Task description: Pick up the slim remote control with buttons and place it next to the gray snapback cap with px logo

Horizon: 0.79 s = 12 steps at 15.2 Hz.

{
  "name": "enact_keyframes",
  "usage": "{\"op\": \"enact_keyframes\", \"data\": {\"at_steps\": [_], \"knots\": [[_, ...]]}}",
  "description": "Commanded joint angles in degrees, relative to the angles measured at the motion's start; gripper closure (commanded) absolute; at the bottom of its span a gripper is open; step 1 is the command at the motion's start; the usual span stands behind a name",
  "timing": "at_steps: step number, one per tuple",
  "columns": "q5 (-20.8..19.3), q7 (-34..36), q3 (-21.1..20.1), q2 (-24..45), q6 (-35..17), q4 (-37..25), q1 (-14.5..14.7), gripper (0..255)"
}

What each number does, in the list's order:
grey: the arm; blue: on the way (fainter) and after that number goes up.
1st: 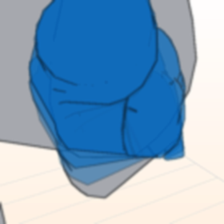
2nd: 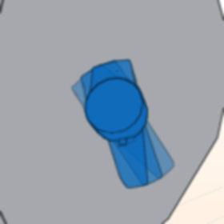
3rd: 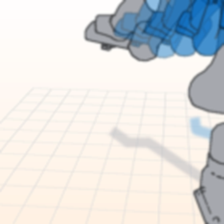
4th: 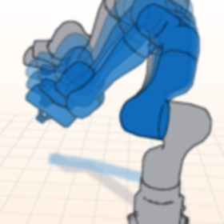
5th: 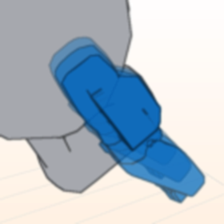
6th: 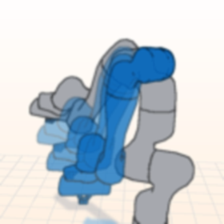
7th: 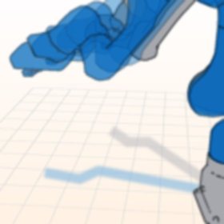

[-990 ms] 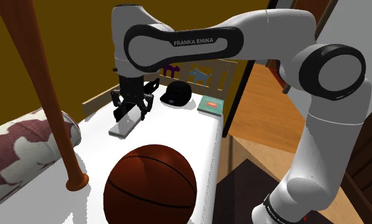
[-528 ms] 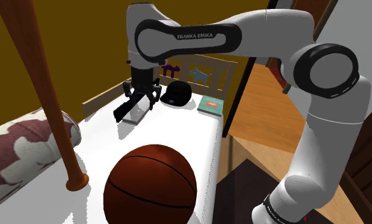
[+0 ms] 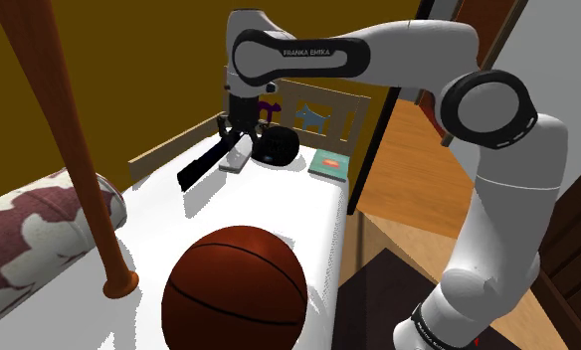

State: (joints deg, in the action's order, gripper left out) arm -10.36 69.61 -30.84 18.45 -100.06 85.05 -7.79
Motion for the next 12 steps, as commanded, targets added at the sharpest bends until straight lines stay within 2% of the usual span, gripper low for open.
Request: {"op": "enact_keyframes", "data": {"at_steps": [1,6,11,12], "knots": [[-0.6,-2.3,0.9,1.7,0.8,-2.5,-1.0,255],[-2.0,-7.3,2.9,6.3,3.1,-9.4,-3.2,255],[-3.7,-12.0,4.8,12.4,6.5,-19.0,-4.3,255],[-3.7,-12.0,4.8,12.3,5.6,-18.0,-4.4,255]]}}
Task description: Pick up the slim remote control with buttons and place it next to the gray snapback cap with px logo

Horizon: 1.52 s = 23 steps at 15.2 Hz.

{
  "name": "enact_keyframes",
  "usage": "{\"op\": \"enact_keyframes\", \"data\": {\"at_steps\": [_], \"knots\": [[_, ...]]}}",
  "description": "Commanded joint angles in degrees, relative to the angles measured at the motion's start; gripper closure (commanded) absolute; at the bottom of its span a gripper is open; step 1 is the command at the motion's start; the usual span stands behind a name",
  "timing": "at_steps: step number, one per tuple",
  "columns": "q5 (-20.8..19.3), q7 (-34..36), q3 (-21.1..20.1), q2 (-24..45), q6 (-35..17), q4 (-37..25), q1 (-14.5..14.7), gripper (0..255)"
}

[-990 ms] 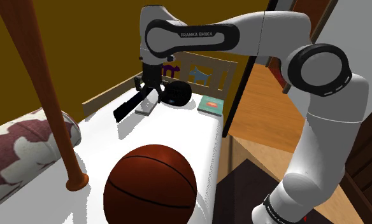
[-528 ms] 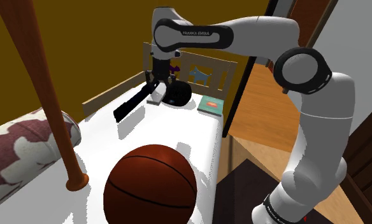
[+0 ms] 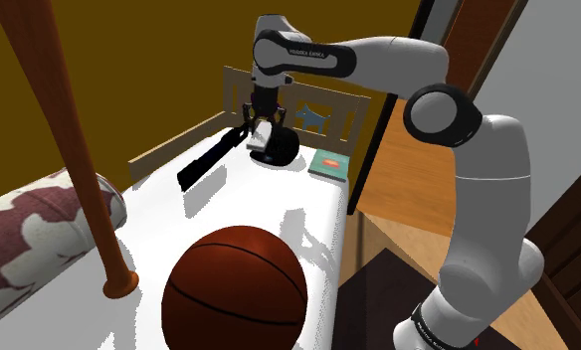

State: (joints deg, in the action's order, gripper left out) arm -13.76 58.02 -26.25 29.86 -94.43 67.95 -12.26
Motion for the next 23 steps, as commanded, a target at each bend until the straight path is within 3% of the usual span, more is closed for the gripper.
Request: {"op": "enact_keyframes", "data": {"at_steps": [1,23], "knots": [[-0.2,-0.3,0.2,0.7,-0.9,0.2,-0.2,255],[-1.4,1.3,1.0,2.3,-16.9,15.0,-1.8,255]]}}
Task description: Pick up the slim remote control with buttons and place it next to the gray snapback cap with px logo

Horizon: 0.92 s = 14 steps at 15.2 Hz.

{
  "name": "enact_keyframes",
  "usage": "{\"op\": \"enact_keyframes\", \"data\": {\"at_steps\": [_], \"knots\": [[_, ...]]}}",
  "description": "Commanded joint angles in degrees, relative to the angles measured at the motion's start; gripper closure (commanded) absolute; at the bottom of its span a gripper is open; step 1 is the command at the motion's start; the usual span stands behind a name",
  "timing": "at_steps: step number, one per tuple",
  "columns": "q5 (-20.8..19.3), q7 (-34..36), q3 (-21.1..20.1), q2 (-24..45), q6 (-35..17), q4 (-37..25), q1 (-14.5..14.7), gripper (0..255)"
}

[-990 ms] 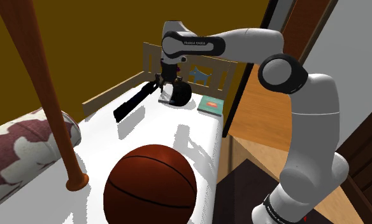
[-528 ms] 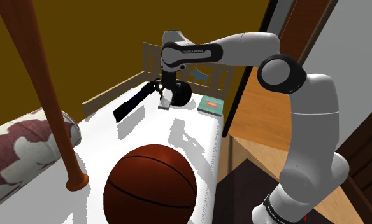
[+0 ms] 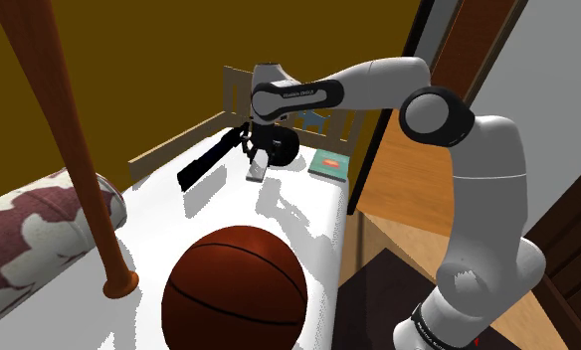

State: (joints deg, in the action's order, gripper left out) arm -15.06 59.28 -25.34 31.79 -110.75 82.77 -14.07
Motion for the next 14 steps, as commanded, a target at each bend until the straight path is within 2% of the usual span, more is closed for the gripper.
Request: {"op": "enact_keyframes", "data": {"at_steps": [1,8,14], "knots": [[-0.3,0.2,0.2,0.6,-1.2,0.6,0.0,255],[-1.2,0.8,0.7,2.3,-5.3,3.1,0.1,255],[-1.2,0.8,0.7,2.3,-5.2,3.1,0.1,255]]}}
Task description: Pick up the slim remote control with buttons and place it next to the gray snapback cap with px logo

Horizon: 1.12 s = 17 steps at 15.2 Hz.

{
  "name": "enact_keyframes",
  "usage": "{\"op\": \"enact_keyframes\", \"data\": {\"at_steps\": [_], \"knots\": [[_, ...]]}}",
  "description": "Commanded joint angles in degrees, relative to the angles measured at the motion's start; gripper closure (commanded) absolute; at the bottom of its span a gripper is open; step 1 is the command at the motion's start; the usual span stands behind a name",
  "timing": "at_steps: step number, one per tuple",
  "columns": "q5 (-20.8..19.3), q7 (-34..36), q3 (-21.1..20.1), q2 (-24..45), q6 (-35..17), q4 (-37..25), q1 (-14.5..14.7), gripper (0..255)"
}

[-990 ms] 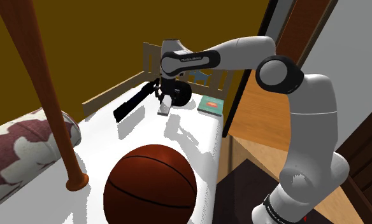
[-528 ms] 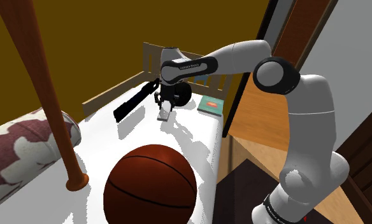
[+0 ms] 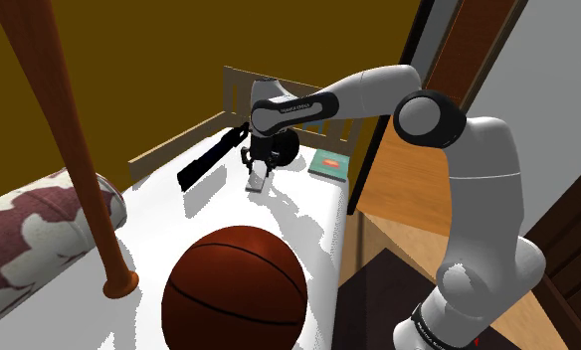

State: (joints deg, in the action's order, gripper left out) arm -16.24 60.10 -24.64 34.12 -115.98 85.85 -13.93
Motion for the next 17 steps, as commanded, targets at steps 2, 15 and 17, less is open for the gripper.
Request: {"op": "enact_keyframes", "data": {"at_steps": [2,15,17], "knots": [[0.0,0.0,0.0,0.0,0.0,0.0,0.0,0],[1.2,-0.8,-0.7,-2.3,6.0,-3.9,0.0,0],[1.2,-0.8,-0.7,-2.3,6.0,-3.9,0.0,0]]}}
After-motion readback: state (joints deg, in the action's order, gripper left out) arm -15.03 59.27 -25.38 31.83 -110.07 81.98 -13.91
